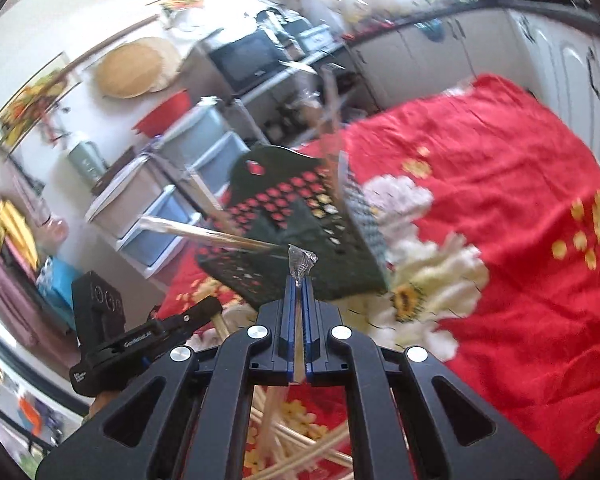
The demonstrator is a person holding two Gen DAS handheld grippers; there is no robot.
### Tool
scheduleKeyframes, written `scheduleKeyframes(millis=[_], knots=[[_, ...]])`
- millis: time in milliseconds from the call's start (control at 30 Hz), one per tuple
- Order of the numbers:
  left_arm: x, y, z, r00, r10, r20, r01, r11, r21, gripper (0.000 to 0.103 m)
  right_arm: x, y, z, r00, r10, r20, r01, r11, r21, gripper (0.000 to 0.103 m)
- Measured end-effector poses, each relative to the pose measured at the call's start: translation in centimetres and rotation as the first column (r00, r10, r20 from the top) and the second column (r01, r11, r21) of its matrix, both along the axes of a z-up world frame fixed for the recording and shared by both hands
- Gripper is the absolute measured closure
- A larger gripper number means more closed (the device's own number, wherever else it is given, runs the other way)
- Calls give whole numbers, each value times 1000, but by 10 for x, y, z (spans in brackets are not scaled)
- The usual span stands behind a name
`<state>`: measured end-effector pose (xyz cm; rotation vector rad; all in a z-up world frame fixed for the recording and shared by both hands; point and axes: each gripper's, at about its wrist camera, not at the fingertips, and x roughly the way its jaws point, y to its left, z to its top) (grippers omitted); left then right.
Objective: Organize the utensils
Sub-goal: 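Lift the chopsticks with both tools and carry them over the caddy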
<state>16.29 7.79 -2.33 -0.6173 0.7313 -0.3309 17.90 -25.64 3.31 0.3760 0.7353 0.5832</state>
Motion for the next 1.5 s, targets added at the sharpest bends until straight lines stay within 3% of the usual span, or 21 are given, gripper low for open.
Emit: scheduleKeyframes(millis=[233,733,1500], knots=[[-14,4,27,995,46,83,-47,999,10,99,-18,21,25,992,57,115,-52,997,-53,100],[-47,-5,72,973,33,230,-33,999,-3,99,-41,38,47,966,130,222,-113,990,-86,101],[-52,-5,152,906,39,422,-63,997,44,99,-37,35,102,924,95,370,-73,995,-72,101]])
